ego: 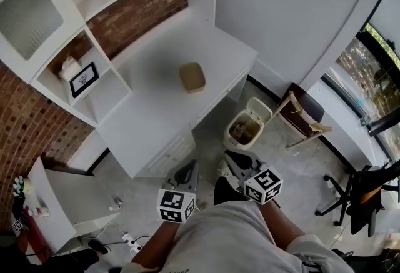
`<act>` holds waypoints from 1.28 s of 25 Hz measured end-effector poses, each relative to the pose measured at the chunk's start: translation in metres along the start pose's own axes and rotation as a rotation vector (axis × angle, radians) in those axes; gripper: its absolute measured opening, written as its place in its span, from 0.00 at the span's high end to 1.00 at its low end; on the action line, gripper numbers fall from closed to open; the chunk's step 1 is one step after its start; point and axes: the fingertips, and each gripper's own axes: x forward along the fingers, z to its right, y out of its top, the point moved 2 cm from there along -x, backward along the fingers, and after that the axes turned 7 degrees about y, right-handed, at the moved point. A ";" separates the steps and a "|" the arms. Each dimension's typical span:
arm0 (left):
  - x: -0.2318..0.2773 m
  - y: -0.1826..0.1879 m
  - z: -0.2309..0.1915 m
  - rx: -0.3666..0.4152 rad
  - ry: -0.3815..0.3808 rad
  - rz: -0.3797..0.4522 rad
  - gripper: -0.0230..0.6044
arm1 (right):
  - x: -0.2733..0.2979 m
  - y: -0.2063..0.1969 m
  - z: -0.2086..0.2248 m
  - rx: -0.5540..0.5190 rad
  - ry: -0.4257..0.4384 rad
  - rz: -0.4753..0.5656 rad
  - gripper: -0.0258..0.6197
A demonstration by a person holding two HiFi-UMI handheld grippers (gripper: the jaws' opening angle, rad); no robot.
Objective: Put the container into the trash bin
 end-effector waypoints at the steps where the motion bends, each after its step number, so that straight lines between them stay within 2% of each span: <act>1: 0.008 0.005 -0.002 0.000 0.001 0.000 0.94 | 0.004 0.004 0.008 -0.006 0.002 -0.005 0.92; 12: 0.095 0.061 -0.025 -0.051 0.058 0.016 0.94 | 0.040 0.049 0.105 -0.027 0.042 -0.043 0.92; 21: 0.161 0.096 -0.043 -0.077 0.141 0.032 0.94 | 0.069 0.078 0.176 -0.039 0.103 -0.057 0.92; 32: 0.202 0.115 -0.035 -0.068 0.154 0.042 0.94 | 0.078 0.081 0.221 -0.014 0.130 -0.061 0.91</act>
